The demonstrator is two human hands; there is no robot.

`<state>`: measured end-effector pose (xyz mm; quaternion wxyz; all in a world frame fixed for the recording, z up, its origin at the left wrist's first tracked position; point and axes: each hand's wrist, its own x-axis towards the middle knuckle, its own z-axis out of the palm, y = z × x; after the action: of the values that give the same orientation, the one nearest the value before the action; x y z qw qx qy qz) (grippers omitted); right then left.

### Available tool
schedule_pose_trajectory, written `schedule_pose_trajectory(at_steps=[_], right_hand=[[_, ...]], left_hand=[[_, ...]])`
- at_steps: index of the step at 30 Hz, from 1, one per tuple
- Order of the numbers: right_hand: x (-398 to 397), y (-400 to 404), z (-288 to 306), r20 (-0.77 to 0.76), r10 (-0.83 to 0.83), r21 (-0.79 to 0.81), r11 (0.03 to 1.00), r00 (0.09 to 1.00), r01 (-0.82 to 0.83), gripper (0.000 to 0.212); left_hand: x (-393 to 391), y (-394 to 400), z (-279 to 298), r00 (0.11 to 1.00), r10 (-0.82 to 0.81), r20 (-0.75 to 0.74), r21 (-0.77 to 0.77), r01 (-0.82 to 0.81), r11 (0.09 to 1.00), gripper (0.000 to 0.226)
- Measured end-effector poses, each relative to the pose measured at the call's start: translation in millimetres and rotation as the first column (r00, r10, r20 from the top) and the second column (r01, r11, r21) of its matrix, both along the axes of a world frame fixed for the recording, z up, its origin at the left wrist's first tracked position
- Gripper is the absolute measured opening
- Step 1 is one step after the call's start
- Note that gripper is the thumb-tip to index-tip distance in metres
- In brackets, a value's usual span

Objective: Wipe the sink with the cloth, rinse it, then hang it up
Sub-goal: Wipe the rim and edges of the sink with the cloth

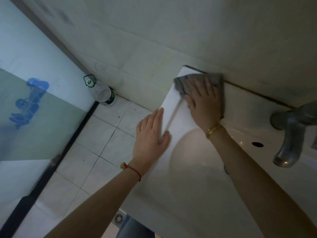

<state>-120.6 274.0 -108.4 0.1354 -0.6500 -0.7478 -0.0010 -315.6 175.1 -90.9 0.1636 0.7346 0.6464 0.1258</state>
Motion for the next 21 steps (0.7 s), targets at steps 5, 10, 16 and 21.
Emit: schedule_pose_trajectory(at_steps=[5, 10, 16, 21], right_hand=[[37.6, -12.1, 0.6, 0.133, 0.175, -0.053, 0.984, 0.976, -0.17, 0.051], [90.9, -76.3, -3.8, -0.035, -0.31, 0.053, 0.949, 0.95, 0.311, 0.05], [-4.4, -15.1, -5.6, 0.002, 0.047, -0.046, 0.998, 0.999, -0.047, 0.052], [46.6, -32.6, -10.8, 0.269, 0.152, -0.088, 0.987, 0.951, -0.133, 0.059]], left_hand=[[-0.9, -0.3, -1.7, 1.0, 0.012, -0.027, 0.003, -0.011, 1.0, 0.072], [-1.0, -0.8, -1.8, 1.0, 0.02, -0.003, 0.006, -0.02, 1.0, 0.072], [-1.3, -0.6, -0.7, 1.0, 0.014, 0.006, -0.006, -0.014, 1.0, 0.072], [-2.7, -1.5, -1.9, 1.0, 0.032, 0.001, -0.005, -0.032, 0.999, 0.072]])
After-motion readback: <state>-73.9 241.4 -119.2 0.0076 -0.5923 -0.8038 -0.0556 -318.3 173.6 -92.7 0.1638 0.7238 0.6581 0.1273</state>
